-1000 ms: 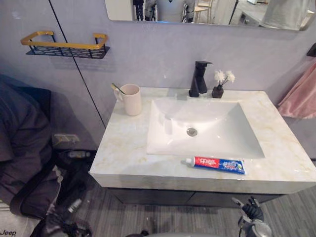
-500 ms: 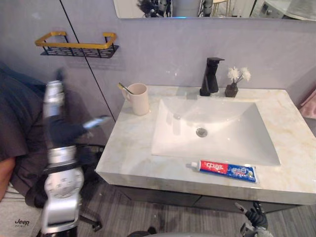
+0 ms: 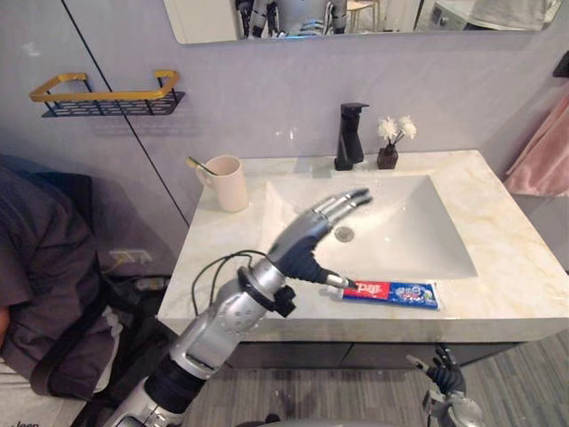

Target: Organize washtable

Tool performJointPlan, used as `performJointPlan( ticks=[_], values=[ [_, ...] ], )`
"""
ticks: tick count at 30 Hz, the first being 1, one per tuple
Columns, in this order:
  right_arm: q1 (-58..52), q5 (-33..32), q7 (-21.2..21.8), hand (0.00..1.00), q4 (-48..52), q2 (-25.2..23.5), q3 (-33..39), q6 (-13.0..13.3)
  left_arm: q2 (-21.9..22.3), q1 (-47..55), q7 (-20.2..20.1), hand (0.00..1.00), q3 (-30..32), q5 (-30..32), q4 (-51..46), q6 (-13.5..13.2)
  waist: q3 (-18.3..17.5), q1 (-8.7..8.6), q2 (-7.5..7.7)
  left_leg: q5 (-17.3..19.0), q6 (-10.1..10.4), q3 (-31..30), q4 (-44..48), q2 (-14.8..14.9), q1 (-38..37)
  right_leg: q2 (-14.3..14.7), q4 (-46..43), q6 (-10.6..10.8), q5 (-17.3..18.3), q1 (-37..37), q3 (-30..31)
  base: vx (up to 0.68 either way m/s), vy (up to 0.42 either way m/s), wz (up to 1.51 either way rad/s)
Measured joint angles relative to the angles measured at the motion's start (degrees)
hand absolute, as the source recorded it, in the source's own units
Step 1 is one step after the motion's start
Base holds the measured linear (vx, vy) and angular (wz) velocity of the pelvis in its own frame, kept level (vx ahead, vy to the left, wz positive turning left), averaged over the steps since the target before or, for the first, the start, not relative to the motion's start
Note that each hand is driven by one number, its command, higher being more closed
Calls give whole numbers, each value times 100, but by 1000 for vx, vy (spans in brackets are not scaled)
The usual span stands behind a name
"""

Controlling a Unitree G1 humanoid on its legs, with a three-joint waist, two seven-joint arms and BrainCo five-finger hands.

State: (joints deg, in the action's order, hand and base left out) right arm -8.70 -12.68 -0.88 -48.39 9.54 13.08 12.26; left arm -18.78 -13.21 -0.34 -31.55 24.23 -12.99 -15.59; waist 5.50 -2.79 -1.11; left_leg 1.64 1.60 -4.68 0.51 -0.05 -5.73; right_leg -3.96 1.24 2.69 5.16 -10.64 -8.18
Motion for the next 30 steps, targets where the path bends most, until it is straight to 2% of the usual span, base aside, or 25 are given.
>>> performJointPlan(
  ticks=[1, 5, 9, 14, 17, 22, 26, 30],
  values=[
    [53, -1, 0, 0, -29, 3, -5, -1, 124, -148, -104, 0, -258, 144, 426, 23, -5, -24, 11, 0, -1, -8, -6, -2, -4, 4, 14, 14, -26, -12, -20, 0, 0, 0],
    [117, -1, 7, 0, -74, 29, -180, -11, 349, -283, -188, 0, -517, 408, 1205, 171, -8, -139, 17, -6, -1, -22, -13, -3, -4, 2, 16, 20, -36, -14, -42, -17, -2, 1],
    [113, -4, 75, 0, -77, 20, -237, -23, 485, -286, -204, 0, -692, 807, 1733, 256, -2, -169, 22, -47, 18, -22, -84, 3, 4, 13, 110, 22, -104, -7, -30, -22, -5, -2],
    [8, 0, 132, 0, -561, -204, -501, -416, 599, -290, -199, 0, -708, 1087, 2068, 372, 3, -179, -7, -107, 13, -20, -211, 1, 0, 10, 199, 38, -132, -6, -67, 7, -8, 3],
    [25, -2, 133, 0, -650, -372, -500, -464, 644, -346, -182, 0, -702, 1259, 2312, 426, 13, -288, -13, -110, 14, -4, -225, -8, -1, 0, 212, 45, -138, -1, -59, 5, -1, -1],
    [42, -11, 114, 0, -647, -369, -448, -464, 779, -504, -67, 0, -683, 1299, 2491, 538, 58, -291, 31, -109, 14, 38, -225, -8, -6, -6, 226, 62, -158, 9, 3, -5, -6, -5],
    [46, -11, 115, 0, -640, -410, -447, -466, 916, -641, 47, 0, -544, 1292, 2732, 640, 74, -297, 6, -109, 14, 90, -224, -4, -6, -5, 298, 58, -226, 2, 50, -35, -4, -7],
    [30, -17, 114, 0, -641, -468, -433, -484, 964, -642, 76, 0, -403, 1245, 2845, 660, 97, -426, -27, -108, 15, 110, -223, 0, -8, -5, 298, 58, -229, 6, 58, -25, -9, -2]
  ],
)
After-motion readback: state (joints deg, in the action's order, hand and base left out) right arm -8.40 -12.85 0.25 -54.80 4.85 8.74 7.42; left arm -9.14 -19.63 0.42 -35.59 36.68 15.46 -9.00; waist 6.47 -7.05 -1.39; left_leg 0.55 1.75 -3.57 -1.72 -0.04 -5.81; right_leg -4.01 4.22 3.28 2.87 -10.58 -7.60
